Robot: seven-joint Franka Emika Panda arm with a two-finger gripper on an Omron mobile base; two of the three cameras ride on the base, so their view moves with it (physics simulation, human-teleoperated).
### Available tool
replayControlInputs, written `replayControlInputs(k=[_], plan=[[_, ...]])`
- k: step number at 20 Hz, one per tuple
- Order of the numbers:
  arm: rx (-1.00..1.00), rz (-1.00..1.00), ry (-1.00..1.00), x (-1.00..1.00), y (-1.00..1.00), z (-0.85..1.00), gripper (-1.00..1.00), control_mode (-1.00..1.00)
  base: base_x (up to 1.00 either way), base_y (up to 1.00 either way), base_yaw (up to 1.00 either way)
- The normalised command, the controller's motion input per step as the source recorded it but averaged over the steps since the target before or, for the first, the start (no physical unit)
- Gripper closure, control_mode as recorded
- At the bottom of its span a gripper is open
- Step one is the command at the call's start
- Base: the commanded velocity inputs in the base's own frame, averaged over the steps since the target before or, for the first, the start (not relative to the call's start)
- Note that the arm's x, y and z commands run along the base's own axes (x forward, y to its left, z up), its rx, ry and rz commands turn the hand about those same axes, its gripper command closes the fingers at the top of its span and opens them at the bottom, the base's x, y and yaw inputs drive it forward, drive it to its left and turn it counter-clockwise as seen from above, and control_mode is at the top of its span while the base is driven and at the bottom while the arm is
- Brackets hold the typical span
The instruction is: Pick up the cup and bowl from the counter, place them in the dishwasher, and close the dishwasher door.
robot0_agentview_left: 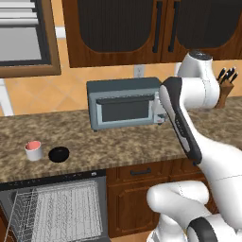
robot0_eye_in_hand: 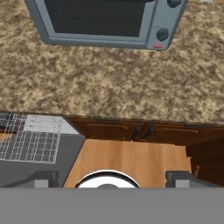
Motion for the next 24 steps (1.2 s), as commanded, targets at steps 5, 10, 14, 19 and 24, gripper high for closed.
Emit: replayControlInputs(k=[5,10,14,19,24], plan=[[0.04,0.00,-0.21,-0.57,0.28,0.00,-1.00,-1.00,0.00,0.00,0.00],[0.00,0.00,0.00,0.00,0.00,0.00,-1.00,1.00,-0.01,0.03,0.11],[0.00,0.00,0.00,0.00,0.00,0.00,-1.00,1.00,-0.07,-0.22,0.42],[0.00,0.00,0.00,0.00,0.00,0.00,-1.00,1.00,-0.18,-0.57,0.71],[0.00,0.00,0.00,0.00,0.00,0.00,-1.00,1.00,-0.11,-0.44,0.82]])
